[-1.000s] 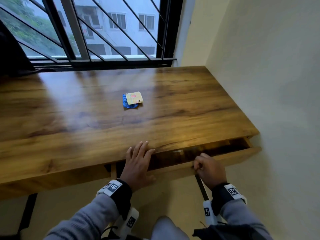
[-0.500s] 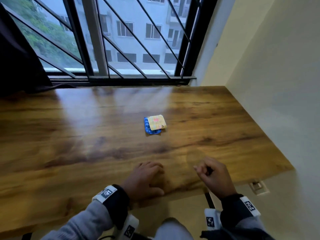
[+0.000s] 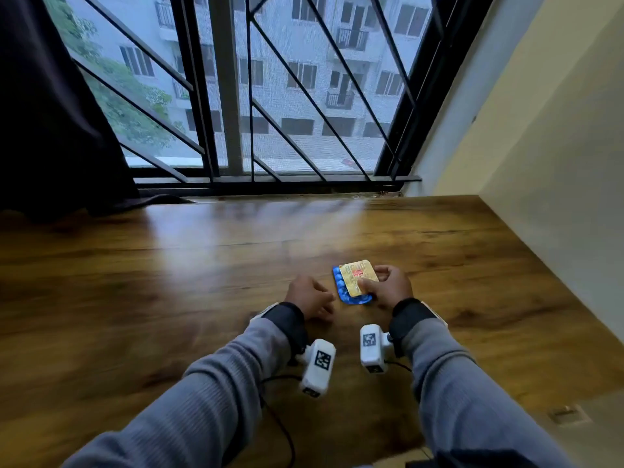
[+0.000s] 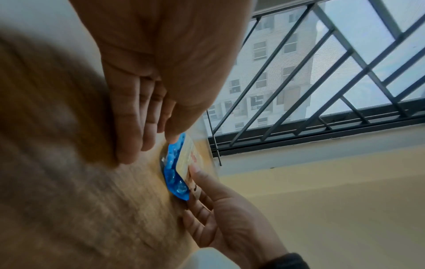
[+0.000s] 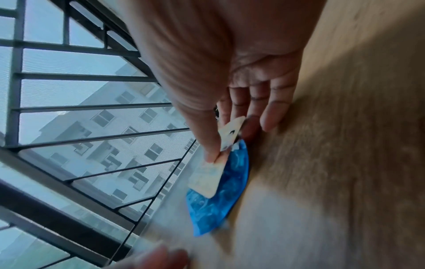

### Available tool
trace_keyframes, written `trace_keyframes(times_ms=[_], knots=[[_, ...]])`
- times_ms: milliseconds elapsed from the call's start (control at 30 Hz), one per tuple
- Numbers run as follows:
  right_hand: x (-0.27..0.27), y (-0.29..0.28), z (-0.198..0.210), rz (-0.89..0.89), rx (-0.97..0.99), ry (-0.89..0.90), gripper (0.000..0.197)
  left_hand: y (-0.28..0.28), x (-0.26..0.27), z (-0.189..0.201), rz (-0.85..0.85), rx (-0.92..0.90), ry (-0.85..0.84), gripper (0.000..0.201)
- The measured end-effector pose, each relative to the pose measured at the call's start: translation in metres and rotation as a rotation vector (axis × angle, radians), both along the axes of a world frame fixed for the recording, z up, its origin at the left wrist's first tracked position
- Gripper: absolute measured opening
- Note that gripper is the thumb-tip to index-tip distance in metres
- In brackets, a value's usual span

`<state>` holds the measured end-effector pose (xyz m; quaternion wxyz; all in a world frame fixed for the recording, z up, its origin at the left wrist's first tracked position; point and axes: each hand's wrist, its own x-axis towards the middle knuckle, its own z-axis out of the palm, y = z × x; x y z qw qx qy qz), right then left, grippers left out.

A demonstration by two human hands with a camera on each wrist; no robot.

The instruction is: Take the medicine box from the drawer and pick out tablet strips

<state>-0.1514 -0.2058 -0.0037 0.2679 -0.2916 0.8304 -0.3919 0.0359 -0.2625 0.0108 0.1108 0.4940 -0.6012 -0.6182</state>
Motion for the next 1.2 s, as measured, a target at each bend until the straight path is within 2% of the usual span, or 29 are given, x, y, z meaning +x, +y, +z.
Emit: trace_keyframes(times_ms=[100, 233, 400, 433, 533, 567, 633, 700, 767, 833, 933, 1000, 1200], knots=[[0.001, 0.001, -0.005, 0.003, 0.004, -0.032, 0.044, -0.008, -0.006, 0.001, 0.027, 0.09, 0.014, 0.016], [0.007, 0.01, 0.007, -0.012, -0.028, -0.114, 0.024, -0.009, -0.005, 0.002, 0.037, 0.16, 0.063, 0.013], [0.017, 0.018, 0.029, 0.006, -0.222, -0.184, 0.013, -0.013, 0.001, 0.0, 0.057, 0.198, 0.118, 0.015], [0.021, 0.016, 0.034, 0.05, -0.253, -0.163, 0.011, -0.014, 0.003, 0.0, 0.087, 0.207, 0.156, 0.02], [0.034, 0.005, 0.041, 0.263, -0.316, -0.037, 0.021, -0.02, 0.016, -0.001, 0.236, 0.311, 0.304, 0.048], [0.038, 0.001, 0.04, 0.345, -0.295, 0.033, 0.022, -0.022, 0.022, 0.0, 0.284, 0.351, 0.345, 0.049], [0.041, -0.004, 0.035, 0.492, -0.244, 0.17, 0.022, -0.027, 0.034, 0.002, 0.326, 0.4, 0.423, 0.036], [0.04, -0.008, 0.03, 0.563, -0.202, 0.26, 0.023, -0.031, 0.044, 0.005, 0.324, 0.382, 0.445, 0.018], [0.036, -0.009, 0.022, 0.52, -0.203, 0.366, 0.022, -0.034, 0.053, 0.005, 0.326, 0.308, 0.389, 0.01], [0.028, -0.008, 0.011, 0.368, -0.184, 0.465, 0.025, -0.036, 0.059, 0.004, 0.324, 0.234, 0.317, 0.007], [0.019, -0.005, -0.001, 0.196, -0.025, 0.33, 0.032, -0.037, 0.064, 0.002, 0.347, 0.166, 0.246, 0.014], [0.019, -0.005, -0.004, 0.21, 0.049, 0.243, 0.04, -0.038, 0.066, 0.001, 0.37, 0.093, 0.187, 0.018], [0.032, -0.024, -0.006, 0.249, 0.002, 0.216, 0.043, -0.032, 0.065, 0.003, 0.301, -0.153, -0.03, 0.024]])
